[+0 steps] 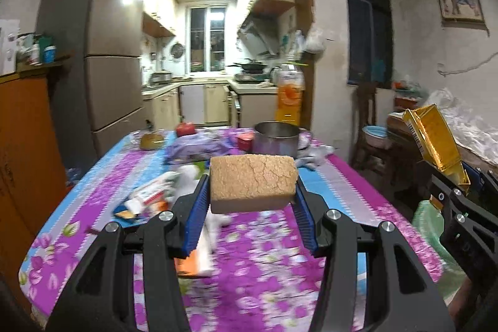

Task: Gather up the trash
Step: 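Carry the beige sponge and gold box over the green bin with both tools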

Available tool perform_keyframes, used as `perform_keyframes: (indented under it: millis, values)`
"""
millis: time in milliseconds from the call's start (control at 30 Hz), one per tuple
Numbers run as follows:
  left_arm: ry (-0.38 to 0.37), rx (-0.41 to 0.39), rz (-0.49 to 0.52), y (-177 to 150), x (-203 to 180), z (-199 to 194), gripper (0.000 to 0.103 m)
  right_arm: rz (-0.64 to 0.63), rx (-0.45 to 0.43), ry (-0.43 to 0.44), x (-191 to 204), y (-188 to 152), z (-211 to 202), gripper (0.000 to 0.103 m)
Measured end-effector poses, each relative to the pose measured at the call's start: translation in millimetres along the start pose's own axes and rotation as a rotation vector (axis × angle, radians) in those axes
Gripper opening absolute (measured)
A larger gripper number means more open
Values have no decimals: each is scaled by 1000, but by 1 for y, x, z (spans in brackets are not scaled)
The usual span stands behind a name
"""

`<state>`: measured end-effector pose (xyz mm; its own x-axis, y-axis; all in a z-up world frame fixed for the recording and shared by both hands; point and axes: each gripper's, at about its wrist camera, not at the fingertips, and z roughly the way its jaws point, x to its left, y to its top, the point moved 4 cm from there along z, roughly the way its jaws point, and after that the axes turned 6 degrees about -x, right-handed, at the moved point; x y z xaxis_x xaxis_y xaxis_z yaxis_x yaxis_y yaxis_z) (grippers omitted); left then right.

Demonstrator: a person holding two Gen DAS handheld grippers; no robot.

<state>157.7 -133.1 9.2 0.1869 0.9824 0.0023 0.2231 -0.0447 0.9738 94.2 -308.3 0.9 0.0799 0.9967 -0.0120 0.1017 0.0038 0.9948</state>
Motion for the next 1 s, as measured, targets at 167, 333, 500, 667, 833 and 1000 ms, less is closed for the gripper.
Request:
perform_keyframes:
  millis: [167, 333, 500, 667, 833, 1000]
  values:
    - [-85, -3, 12, 10, -44, 7, 49, 10, 3, -75, -51, 10, -11, 54]
    - [-182, 20, 35, 16, -96, 16, 49, 27, 17, -153, -105, 12, -27, 54]
    - [-284, 64, 63, 15, -154, 24, 49, 58, 57, -237, -167, 10, -44, 54]
    - [-375, 123, 94, 7, -206, 32, 49, 83, 130, -308, -230, 5, -50, 54]
    - [-446, 217, 135, -9, -259, 49, 49, 112, 240, -356, -295, -10, -49, 54]
    - [-478, 319, 172, -32, -297, 65, 49, 142, 403, -349, -344, -39, -32, 54]
